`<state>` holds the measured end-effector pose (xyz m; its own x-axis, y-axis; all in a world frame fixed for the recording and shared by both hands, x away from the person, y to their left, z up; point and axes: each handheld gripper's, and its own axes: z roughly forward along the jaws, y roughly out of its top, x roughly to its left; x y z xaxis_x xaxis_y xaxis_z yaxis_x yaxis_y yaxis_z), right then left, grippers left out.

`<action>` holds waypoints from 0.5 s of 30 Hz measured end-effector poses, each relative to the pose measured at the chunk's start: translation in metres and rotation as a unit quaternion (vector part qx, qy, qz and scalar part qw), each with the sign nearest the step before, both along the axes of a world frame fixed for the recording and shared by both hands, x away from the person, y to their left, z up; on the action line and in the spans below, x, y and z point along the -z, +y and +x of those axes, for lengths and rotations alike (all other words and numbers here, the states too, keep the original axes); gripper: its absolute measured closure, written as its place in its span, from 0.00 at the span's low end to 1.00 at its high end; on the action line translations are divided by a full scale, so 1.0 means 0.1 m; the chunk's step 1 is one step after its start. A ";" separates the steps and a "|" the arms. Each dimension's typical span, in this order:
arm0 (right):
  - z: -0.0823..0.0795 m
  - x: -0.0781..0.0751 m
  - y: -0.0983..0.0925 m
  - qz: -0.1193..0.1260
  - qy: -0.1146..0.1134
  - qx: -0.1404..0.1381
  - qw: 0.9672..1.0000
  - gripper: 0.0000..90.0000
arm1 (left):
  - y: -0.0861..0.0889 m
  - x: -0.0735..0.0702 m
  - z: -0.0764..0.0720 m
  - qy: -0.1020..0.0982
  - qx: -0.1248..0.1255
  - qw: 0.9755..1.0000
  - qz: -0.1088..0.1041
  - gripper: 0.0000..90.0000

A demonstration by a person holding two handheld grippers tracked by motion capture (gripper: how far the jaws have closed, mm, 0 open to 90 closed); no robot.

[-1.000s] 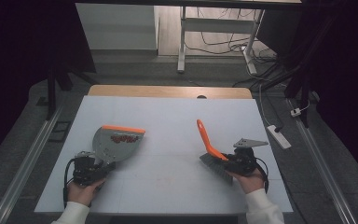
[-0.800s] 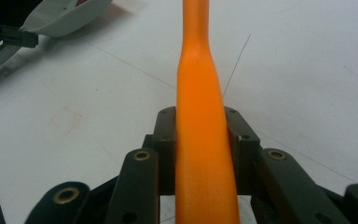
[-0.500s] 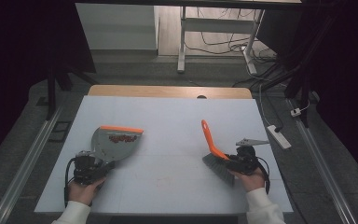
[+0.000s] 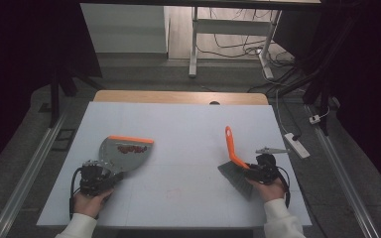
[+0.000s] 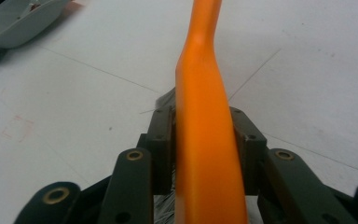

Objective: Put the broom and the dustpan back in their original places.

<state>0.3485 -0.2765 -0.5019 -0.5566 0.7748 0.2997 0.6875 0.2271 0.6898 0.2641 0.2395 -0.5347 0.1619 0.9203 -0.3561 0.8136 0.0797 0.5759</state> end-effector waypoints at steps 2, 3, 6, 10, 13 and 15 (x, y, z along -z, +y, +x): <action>0.01 0.01 -0.01 -0.001 0.001 0.002 1.000 0.70 | 0.00 0.00 0.00 0.000 0.001 1.000 0.001 0.68; 0.01 0.02 -0.01 -0.005 0.001 0.003 1.000 0.69 | 0.00 0.00 0.00 0.000 0.000 1.000 0.001 0.68; 0.03 0.04 0.01 -0.029 0.003 0.007 1.000 0.63 | 0.00 0.00 0.00 0.000 -0.001 1.000 0.000 0.68; 0.04 0.05 0.01 -0.035 0.009 0.017 0.999 0.59 | -0.01 0.01 0.00 0.000 0.001 1.000 0.001 0.68; 0.05 0.06 0.01 -0.050 0.008 0.030 0.998 0.53 | -0.01 0.00 0.00 -0.002 0.001 1.000 0.000 0.68; 0.06 0.07 0.01 -0.056 0.011 0.037 0.998 0.51 | 0.00 0.00 0.00 -0.004 0.002 1.000 -0.002 0.67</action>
